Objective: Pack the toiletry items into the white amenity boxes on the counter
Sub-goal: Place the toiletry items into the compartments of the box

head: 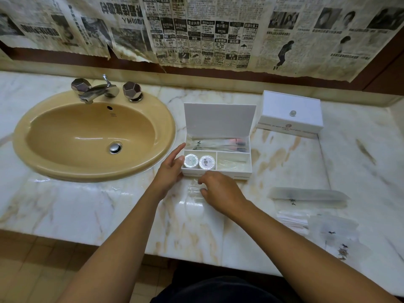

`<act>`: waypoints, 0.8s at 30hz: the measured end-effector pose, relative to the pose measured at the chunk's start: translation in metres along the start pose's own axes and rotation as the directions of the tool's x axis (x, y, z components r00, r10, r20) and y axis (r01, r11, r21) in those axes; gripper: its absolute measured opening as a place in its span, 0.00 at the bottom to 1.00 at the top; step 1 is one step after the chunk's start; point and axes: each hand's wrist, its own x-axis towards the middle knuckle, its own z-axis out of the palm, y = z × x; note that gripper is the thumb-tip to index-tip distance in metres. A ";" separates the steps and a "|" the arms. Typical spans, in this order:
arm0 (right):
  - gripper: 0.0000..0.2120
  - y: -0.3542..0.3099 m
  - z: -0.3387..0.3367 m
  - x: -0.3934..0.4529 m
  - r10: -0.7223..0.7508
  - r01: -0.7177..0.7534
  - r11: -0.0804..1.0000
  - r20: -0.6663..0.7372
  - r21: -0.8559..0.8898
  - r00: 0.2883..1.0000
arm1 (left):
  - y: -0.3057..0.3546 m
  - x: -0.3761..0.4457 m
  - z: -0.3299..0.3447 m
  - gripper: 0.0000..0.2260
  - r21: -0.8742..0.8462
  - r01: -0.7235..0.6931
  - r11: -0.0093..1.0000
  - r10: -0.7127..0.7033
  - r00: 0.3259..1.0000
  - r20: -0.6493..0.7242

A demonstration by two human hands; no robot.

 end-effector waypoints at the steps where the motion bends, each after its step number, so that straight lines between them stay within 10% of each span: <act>1: 0.11 0.001 0.004 -0.001 -0.005 0.006 1.000 0.015 -0.030 1.000 | 0.000 0.000 0.000 0.17 -0.005 0.001 1.000 -0.001 1.000 -0.001; 24: 0.07 0.006 0.011 -0.008 0.033 -0.034 0.999 -0.012 -0.017 0.999 | 0.000 -0.001 0.000 0.17 -0.010 0.002 1.000 -0.002 1.000 0.001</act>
